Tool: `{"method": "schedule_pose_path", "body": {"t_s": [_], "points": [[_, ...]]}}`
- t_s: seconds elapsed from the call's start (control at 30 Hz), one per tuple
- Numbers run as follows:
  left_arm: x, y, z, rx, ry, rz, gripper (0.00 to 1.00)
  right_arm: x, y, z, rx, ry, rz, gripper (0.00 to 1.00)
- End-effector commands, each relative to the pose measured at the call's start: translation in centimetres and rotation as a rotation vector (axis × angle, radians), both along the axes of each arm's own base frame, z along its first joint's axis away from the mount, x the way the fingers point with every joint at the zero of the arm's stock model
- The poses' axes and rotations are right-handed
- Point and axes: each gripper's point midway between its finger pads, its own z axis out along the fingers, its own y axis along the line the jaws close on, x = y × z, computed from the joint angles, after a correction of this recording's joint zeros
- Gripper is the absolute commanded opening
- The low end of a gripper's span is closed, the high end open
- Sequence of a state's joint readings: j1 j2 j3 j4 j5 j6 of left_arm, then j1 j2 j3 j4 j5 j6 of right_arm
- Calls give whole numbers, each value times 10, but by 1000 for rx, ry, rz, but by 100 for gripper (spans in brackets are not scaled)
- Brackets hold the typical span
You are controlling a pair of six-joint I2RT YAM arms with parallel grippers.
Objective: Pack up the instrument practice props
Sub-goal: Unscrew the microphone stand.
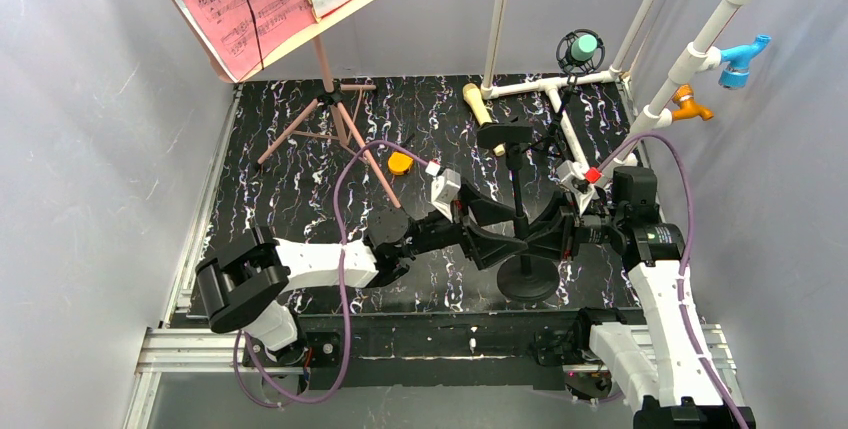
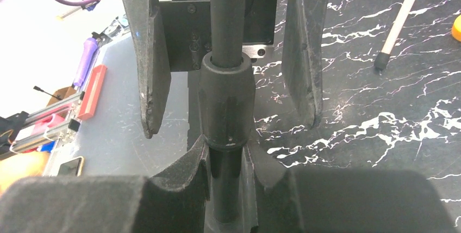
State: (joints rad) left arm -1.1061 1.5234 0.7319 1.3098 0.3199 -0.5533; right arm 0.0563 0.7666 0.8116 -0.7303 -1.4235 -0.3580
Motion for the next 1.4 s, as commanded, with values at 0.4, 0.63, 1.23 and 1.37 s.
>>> {"method": "schedule_pose_path", "body": {"t_s": [0.4, 0.63, 1.23, 1.37], "points": [[20, -1, 35, -116, 36, 64, 0, -3, 6, 6, 43, -13, 78, 1], [58, 16, 17, -104, 307, 330, 0, 37, 1, -21, -99, 5, -141, 1], [75, 23, 25, 24, 571, 744, 0, 89, -19, -37, -279, -29, -363, 1], [61, 30, 33, 57, 494, 669, 64, 68, -8, -21, -175, -26, -233, 1]]}}
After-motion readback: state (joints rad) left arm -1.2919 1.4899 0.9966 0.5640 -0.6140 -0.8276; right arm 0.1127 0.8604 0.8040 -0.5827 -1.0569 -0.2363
